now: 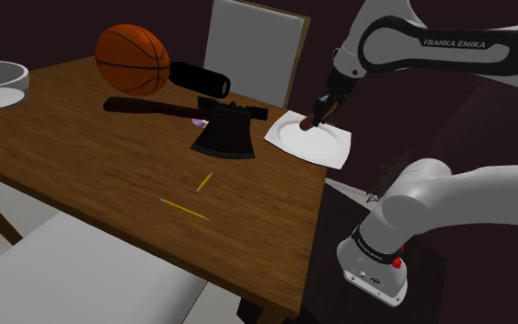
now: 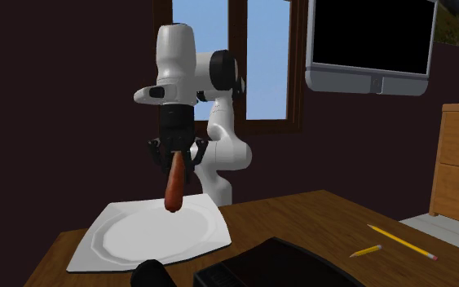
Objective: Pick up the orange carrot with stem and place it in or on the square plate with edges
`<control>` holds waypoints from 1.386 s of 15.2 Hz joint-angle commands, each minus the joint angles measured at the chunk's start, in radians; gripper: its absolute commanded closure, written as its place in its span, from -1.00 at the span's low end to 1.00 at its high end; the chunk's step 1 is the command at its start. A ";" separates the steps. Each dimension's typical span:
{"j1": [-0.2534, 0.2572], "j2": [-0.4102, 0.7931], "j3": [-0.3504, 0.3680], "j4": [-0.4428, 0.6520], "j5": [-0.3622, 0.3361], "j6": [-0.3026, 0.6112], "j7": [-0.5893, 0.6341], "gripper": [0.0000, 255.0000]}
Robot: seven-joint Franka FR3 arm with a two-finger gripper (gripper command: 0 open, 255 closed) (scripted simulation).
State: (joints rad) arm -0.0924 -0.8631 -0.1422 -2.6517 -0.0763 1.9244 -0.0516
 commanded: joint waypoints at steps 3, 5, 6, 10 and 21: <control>-0.019 0.119 -0.077 0.061 -0.034 0.061 -0.075 1.00; -0.020 0.123 -0.081 0.037 -0.036 0.089 -0.076 1.00; -0.021 0.125 -0.082 0.025 -0.038 0.104 -0.076 1.00; -0.023 0.138 -0.090 -0.022 -0.043 0.162 -0.078 1.00; -0.026 0.163 -0.101 -0.080 -0.051 0.246 -0.081 1.00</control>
State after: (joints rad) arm -0.1189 -0.7043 -0.2430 -2.7282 -0.1271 2.1715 -0.1313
